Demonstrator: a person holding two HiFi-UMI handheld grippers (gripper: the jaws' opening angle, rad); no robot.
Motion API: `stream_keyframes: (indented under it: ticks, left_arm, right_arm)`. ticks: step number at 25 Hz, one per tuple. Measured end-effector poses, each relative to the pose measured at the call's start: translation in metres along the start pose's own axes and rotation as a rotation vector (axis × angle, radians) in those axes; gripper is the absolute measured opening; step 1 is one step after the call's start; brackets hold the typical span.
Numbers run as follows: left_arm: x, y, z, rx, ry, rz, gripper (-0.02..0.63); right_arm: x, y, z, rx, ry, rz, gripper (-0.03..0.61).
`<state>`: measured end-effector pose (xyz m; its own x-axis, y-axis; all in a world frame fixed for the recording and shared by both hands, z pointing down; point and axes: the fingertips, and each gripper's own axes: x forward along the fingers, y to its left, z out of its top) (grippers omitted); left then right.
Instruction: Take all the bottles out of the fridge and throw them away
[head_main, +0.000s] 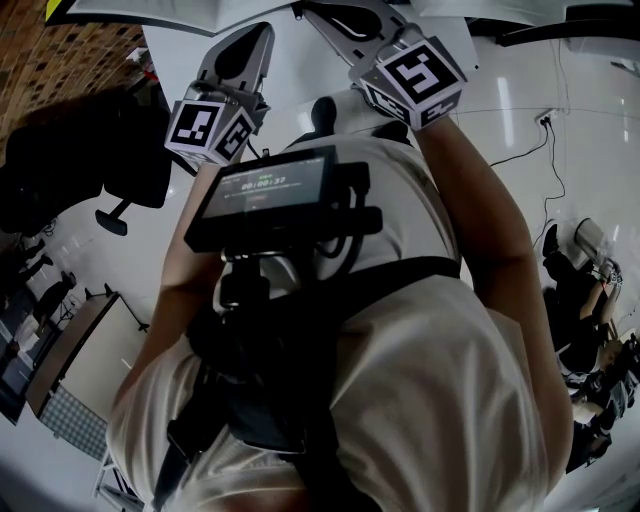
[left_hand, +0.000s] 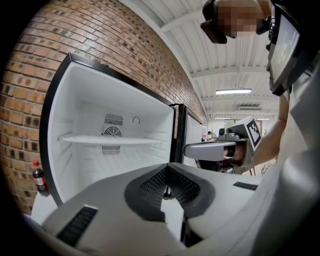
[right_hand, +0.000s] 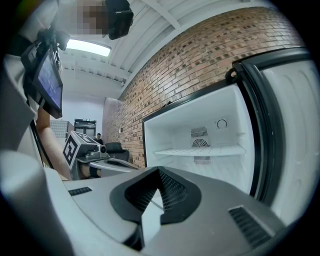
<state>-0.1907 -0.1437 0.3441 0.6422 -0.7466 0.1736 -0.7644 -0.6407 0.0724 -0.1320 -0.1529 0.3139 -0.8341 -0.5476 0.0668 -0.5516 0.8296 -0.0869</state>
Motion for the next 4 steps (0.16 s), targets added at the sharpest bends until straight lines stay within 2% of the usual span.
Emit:
stream_keyframes:
  ticks: [4]
  left_arm:
    - [0.001,0.0001,0.0004,0.001,-0.001,-0.003,0.003]
  right_arm:
    - [-0.0002,-0.0006,0.0,0.004,-0.001,-0.003,0.0]
